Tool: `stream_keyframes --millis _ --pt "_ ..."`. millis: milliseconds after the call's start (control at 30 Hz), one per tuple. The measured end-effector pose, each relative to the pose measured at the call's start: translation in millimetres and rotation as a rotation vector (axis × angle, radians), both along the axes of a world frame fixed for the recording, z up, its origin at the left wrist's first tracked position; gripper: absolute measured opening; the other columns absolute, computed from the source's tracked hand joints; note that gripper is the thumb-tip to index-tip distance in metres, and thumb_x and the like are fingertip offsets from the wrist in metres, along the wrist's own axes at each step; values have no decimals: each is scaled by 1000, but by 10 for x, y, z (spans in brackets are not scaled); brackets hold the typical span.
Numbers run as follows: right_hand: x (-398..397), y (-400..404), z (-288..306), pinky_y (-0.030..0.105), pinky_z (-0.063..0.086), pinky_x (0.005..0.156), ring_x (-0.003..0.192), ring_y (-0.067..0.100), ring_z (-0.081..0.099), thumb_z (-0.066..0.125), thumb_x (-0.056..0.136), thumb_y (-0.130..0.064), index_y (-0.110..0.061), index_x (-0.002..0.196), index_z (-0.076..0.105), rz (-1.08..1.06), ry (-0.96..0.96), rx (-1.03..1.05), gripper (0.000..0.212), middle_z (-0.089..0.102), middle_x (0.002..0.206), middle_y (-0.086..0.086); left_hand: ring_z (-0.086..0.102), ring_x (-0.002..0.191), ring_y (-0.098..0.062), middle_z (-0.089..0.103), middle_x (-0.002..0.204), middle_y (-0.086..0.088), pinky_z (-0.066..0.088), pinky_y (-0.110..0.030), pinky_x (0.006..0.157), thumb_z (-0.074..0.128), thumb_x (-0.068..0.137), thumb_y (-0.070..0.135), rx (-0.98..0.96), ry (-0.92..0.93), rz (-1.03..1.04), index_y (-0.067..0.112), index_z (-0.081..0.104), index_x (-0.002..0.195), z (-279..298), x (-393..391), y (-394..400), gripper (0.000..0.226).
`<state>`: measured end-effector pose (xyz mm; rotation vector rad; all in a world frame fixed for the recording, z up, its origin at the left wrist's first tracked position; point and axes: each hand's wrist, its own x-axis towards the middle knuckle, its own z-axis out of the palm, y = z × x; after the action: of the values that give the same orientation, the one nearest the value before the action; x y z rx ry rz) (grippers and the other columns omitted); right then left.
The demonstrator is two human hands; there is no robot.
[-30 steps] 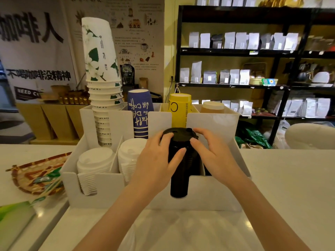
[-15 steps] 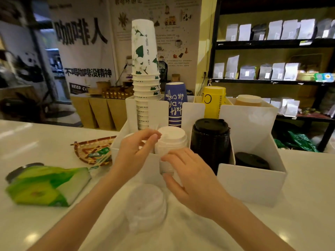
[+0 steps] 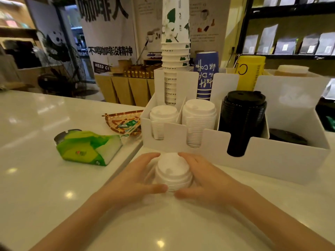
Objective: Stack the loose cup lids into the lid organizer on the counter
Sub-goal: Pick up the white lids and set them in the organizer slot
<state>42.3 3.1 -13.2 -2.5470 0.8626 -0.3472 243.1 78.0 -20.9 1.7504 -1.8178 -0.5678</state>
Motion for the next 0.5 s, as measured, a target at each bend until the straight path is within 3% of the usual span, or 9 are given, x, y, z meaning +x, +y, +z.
stream_keyframes --millis 133,233,367,500 --pt "-5 36 -64 33 31 109 129 6 32 63 64 -56 -40 135 16 -36 -61 32 87 33 143 -16 28 127 1 27 139 20 22 -21 108 72 53 60 12 -117 -61 34 18 136 -53 -33 32 102" --pt "-4 25 -71 27 27 108 130 7 30 66 66 -53 -34 137 17 -63 -62 47 88 31 145 -13 35 125 0 34 140 16 29 -21 106 75 52 56 -12 -52 -49 31 22 136 -85 -34 -1 103" --pt "20 5 -94 33 34 107 126 7 37 69 58 -57 -35 134 23 -82 -91 81 91 38 141 -13 44 117 2 47 133 14 38 -22 102 79 53 48 -57 43 -50 31 32 131 -109 -30 -7 93" --pt "44 15 -52 28 39 100 115 5 45 74 55 -52 -37 130 30 -116 -169 162 89 47 130 -16 47 110 6 47 124 23 35 -1 87 81 54 40 -78 83 -16 33 34 131 -88 -12 18 91"
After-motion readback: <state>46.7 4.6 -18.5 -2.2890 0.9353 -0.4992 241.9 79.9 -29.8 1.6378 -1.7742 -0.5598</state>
